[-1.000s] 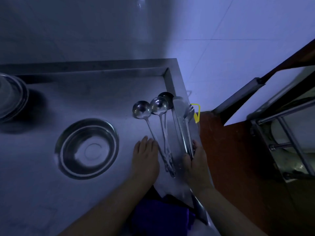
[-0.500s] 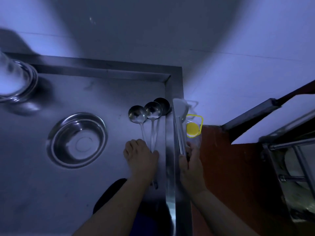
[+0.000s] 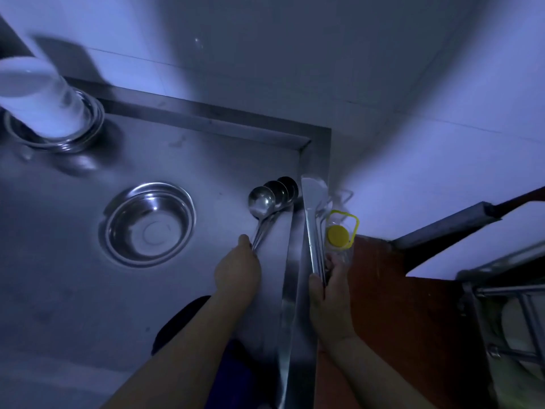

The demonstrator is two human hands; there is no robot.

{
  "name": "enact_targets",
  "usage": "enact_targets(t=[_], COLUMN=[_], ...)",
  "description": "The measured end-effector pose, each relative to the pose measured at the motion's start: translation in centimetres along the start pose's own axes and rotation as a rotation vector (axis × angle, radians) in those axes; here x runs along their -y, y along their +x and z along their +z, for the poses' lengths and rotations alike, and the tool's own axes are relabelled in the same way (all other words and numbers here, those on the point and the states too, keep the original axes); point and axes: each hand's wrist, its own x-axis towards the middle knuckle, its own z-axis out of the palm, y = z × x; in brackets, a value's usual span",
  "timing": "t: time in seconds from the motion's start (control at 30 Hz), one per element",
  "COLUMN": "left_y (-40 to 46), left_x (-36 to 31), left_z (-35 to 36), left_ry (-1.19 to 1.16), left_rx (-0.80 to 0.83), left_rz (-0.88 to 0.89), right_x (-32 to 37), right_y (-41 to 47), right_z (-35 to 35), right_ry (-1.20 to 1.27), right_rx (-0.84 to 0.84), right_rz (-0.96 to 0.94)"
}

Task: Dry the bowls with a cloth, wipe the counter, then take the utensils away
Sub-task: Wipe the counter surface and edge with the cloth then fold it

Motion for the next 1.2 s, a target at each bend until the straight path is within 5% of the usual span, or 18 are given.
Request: enact_targets(t=[0.37,0.8,1.2], left_y=[-1.3,-0.9,2.8], left_x=[10.9,35.3,42.2], left_z=[-7.9,-22.8,-26.5], left_ry=[-0.061,0.042,0.081], left_rx=[-0.165,-0.214,-0.168], left_rz=[-0.004,-0.286,-0.187], right_x=[6.9,16.8,19.7], right_y=[-3.1,-11.8,-14.4], right_z=[6.7,30.1,42.8], right_ry=[-0.142,-0.216,-0.488], right_rx=[0.011,0.341,0.313], right_rz=[-0.067,-0.142,0.020])
